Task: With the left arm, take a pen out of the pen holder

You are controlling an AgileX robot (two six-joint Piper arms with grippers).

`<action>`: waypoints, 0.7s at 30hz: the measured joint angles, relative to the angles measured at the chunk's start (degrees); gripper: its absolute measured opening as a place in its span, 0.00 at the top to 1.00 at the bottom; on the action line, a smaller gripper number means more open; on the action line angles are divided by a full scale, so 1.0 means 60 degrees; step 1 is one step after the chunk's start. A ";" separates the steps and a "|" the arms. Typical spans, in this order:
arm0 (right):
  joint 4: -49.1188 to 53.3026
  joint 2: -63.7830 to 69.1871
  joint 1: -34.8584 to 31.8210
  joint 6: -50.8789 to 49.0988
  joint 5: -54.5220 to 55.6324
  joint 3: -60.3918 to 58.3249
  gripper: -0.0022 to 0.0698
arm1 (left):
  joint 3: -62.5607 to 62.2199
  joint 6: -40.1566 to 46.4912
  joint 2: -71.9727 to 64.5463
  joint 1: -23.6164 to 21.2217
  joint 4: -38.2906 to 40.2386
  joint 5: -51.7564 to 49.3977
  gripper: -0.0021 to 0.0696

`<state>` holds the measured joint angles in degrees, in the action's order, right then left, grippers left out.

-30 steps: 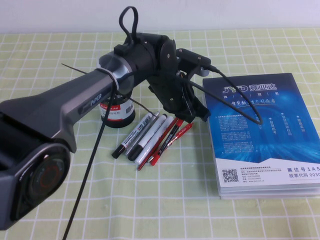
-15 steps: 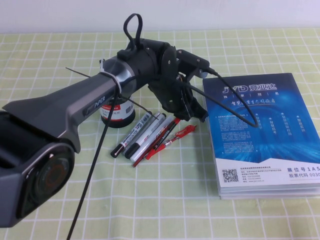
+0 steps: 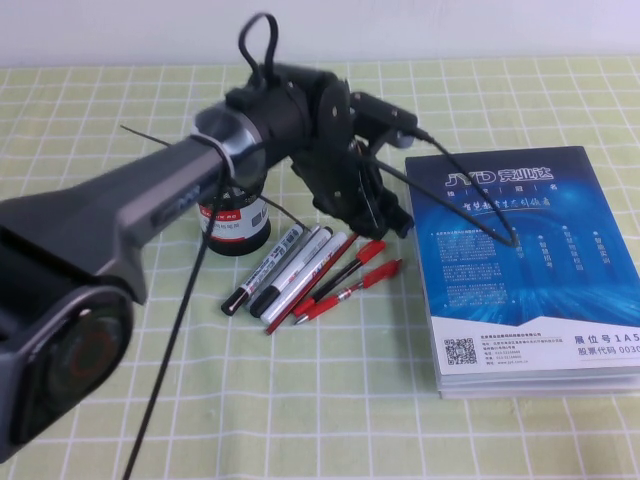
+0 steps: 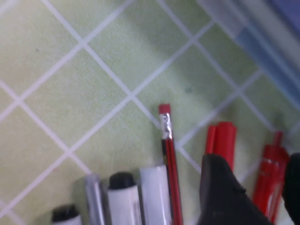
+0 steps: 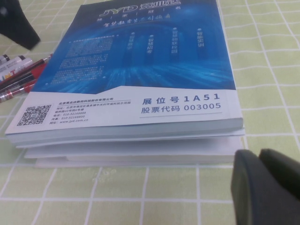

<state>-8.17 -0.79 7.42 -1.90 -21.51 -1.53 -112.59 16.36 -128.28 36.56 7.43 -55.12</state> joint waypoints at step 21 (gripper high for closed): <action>0.0000 0.0000 0.0000 0.0000 0.0000 0.0000 0.99 | 0.6021 -0.0707 0.7561 -0.0107 -0.0246 0.2523 0.97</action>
<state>-8.17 -0.79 7.42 -1.90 -21.51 -1.53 -76.46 12.12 -82.92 35.92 5.96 -39.98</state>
